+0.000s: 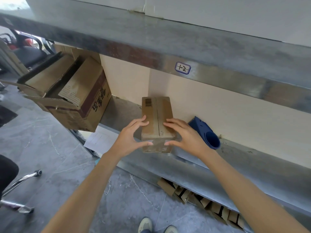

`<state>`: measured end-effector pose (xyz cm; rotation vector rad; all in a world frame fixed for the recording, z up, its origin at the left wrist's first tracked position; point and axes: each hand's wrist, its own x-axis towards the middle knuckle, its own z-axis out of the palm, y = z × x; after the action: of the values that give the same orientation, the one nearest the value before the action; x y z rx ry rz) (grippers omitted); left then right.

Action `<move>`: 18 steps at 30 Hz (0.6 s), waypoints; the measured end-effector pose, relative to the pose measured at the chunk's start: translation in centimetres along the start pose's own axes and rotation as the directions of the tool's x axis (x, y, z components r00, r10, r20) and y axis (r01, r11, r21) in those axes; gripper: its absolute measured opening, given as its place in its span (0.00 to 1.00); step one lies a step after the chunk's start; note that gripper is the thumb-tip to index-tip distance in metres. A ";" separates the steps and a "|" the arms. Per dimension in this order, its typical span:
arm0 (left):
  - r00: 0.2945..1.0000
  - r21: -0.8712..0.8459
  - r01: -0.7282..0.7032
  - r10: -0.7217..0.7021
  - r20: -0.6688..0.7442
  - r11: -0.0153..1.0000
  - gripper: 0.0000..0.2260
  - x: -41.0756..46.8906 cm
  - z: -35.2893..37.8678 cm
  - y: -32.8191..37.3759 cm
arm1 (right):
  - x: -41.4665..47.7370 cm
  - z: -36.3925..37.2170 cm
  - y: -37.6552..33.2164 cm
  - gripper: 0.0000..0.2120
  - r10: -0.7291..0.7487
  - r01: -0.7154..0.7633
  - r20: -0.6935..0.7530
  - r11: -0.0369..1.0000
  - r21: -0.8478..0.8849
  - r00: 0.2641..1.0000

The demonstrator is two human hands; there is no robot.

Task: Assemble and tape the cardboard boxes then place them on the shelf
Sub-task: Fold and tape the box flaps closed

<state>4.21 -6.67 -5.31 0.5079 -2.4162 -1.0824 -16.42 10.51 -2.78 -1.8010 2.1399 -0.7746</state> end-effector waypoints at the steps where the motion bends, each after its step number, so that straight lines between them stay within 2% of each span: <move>1: 1.000 0.011 -0.006 0.006 0.002 1.000 0.31 0.1 -0.1 -0.2 | 0.0 0.1 0.1 0.33 0.010 -0.009 -0.038 0.999 0.031 0.999; 9: 1.000 0.027 -0.016 0.016 -0.021 0.999 0.26 0.0 0.3 0.0 | -0.2 0.7 0.4 0.25 0.033 -0.023 -0.101 0.995 0.093 0.994; 15: 0.963 0.020 0.048 -0.041 -0.268 0.999 0.20 -0.3 3.1 2.5 | 0.3 2.3 -2.4 0.20 0.132 -0.121 -0.314 0.991 0.054 0.940; 18: 0.945 0.001 0.066 -0.063 -0.322 0.998 0.17 -0.2 3.3 2.9 | 0.7 2.8 -3.0 0.15 0.175 -0.152 -0.366 0.984 0.091 0.914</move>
<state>2.15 -2.79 -5.13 0.7132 -2.1336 -0.9296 -12.65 8.82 -3.38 -1.5134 2.4271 -1.2052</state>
